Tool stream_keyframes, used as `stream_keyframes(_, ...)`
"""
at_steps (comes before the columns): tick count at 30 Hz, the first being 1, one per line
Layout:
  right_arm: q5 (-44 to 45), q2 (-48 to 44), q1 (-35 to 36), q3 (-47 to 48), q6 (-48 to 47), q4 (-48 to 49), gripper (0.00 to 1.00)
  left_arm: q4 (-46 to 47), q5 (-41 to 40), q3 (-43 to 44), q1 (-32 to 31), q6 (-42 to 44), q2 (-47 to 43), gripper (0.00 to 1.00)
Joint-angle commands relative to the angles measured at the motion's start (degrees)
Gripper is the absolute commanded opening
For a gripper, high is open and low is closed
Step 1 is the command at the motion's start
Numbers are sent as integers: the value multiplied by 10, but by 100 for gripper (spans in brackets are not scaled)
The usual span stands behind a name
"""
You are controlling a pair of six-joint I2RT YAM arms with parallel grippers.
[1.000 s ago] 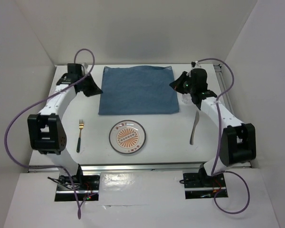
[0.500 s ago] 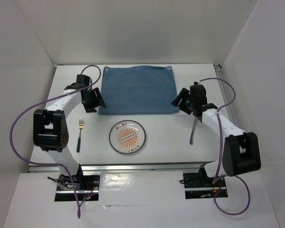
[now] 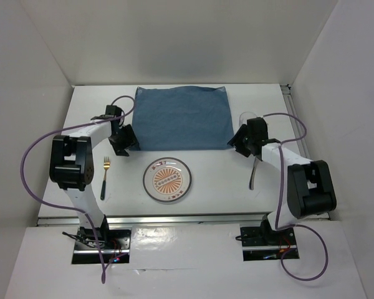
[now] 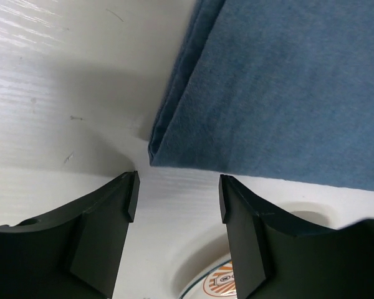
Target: Set the dinner table for one person
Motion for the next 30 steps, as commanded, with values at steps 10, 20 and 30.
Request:
stream_keyframes(10,34,90,-3,29,-15,59,64,35,17,30,4,-23,42,58)
stream_keyframes(20,40,147,-3,83,-32,78,25,17,12,83,4,-28,63,0)
stream_keyframes(30,16,117,-3,272,-73,40,0,-82,13,334,20,9,51,0)
